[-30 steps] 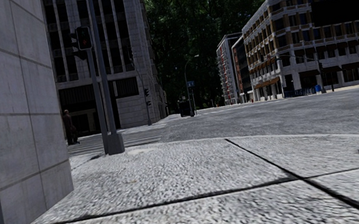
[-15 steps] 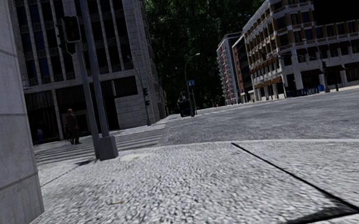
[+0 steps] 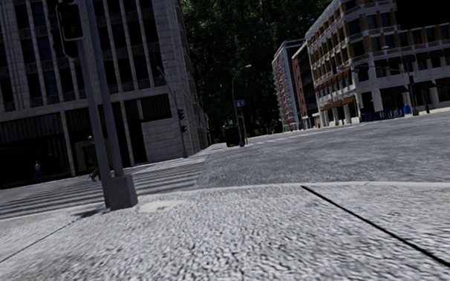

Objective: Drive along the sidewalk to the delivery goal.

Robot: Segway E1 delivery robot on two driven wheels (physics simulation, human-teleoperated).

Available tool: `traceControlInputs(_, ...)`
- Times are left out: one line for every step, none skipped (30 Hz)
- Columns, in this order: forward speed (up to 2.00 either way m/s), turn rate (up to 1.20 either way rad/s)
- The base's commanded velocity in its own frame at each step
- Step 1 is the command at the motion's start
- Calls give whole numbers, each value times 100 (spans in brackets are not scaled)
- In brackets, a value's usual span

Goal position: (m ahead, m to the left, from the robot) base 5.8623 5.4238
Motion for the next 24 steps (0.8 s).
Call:
traceControlInputs(135, 12)
traceControlInputs(135, 11)
traceControlInputs(135, 11)
traceControlInputs(135, 11)
traceControlInputs(135, 11)
traceControlInputs(135, 5)
traceControlInputs(135, 0)
traceControlInputs(135, 0)
traceControlInputs(135, 0)
traceControlInputs(135, 0)
traceControlInputs(135, 0)
traceControlInputs(135, 0)
traceControlInputs(135, 0)
traceControlInputs(135, 0)
traceControlInputs(135, 0)
traceControlInputs(135, 0)
traceControlInputs(135, 0)
traceControlInputs(135, 0)
traceControlInputs(135, 2)
traceControlInputs(135, 7)
traceControlInputs(135, 9)
traceControlInputs(135, 13)
traceControlInputs(135, 13)
traceControlInputs(135, 25)
